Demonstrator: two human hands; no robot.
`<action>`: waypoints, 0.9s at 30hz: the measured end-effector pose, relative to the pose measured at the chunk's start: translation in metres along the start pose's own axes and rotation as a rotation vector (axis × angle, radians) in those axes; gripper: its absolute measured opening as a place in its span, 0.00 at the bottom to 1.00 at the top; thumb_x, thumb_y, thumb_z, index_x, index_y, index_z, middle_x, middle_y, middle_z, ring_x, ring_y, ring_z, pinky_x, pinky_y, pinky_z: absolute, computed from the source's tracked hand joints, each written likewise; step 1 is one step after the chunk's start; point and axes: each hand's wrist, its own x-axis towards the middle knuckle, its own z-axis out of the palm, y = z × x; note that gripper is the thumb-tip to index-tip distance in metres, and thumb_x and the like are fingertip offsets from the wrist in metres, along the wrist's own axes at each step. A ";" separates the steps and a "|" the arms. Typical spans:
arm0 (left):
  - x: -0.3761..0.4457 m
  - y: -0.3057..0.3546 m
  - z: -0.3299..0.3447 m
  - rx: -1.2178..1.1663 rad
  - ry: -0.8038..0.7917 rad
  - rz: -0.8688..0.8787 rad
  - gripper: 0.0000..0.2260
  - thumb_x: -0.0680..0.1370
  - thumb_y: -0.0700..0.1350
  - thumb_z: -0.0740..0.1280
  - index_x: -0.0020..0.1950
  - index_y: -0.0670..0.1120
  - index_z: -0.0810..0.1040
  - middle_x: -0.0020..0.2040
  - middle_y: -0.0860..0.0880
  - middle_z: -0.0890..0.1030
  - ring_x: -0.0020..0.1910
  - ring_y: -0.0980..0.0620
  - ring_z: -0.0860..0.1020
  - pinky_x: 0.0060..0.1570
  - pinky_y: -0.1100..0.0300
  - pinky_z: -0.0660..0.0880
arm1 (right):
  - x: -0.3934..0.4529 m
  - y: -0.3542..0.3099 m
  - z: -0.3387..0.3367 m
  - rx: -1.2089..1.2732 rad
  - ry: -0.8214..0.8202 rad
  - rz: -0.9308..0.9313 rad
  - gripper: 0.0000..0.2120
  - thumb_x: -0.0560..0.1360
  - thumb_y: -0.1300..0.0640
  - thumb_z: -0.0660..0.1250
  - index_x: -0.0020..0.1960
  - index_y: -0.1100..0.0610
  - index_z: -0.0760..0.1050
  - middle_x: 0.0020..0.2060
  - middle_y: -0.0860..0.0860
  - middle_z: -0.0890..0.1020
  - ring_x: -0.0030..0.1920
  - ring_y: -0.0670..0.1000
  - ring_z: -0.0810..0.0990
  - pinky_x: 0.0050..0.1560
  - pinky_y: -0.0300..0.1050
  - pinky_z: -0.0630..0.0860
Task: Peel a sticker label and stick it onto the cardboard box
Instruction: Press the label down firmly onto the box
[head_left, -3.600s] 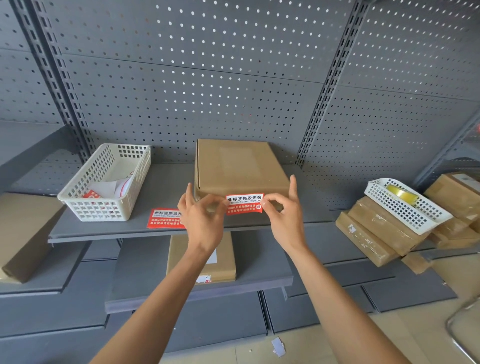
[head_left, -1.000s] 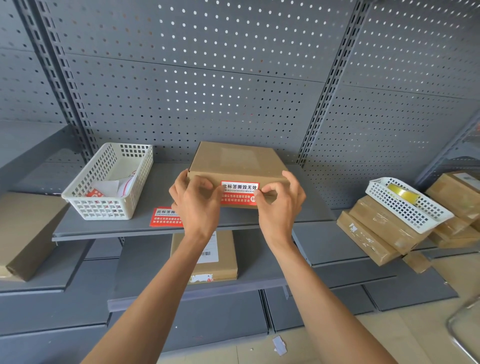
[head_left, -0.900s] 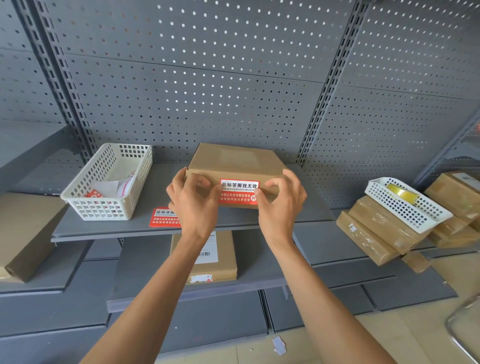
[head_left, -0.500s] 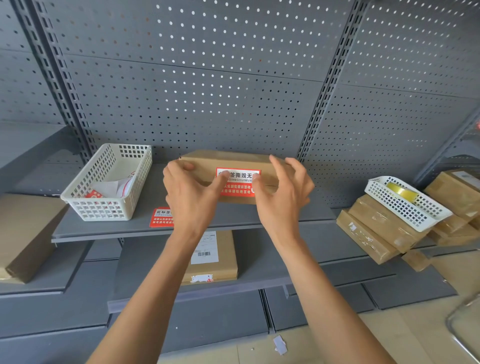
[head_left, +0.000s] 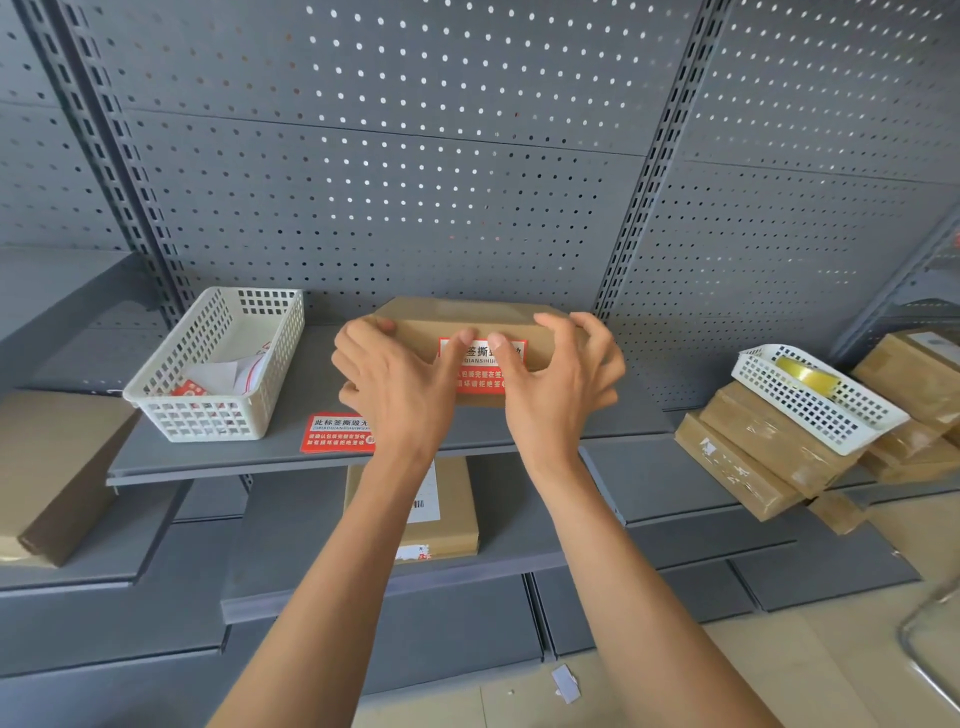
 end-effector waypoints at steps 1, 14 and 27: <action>0.000 -0.002 -0.001 -0.004 -0.002 0.011 0.34 0.69 0.68 0.73 0.59 0.45 0.66 0.61 0.47 0.69 0.64 0.44 0.66 0.56 0.46 0.66 | 0.000 0.000 0.000 0.017 0.005 -0.003 0.19 0.70 0.37 0.73 0.57 0.44 0.80 0.67 0.45 0.72 0.71 0.57 0.63 0.59 0.58 0.66; 0.007 -0.010 -0.011 -0.166 -0.048 0.053 0.13 0.76 0.54 0.73 0.54 0.51 0.74 0.61 0.50 0.69 0.64 0.48 0.69 0.58 0.51 0.66 | 0.011 0.007 -0.008 0.136 -0.023 0.092 0.08 0.76 0.52 0.71 0.53 0.43 0.83 0.62 0.41 0.74 0.69 0.54 0.64 0.63 0.59 0.65; 0.018 -0.006 -0.025 -0.126 -0.109 0.170 0.20 0.70 0.58 0.77 0.57 0.58 0.75 0.63 0.54 0.71 0.64 0.50 0.71 0.61 0.44 0.73 | 0.023 0.007 -0.023 -0.004 -0.211 -0.076 0.24 0.76 0.48 0.73 0.71 0.44 0.75 0.75 0.43 0.67 0.74 0.60 0.59 0.68 0.60 0.61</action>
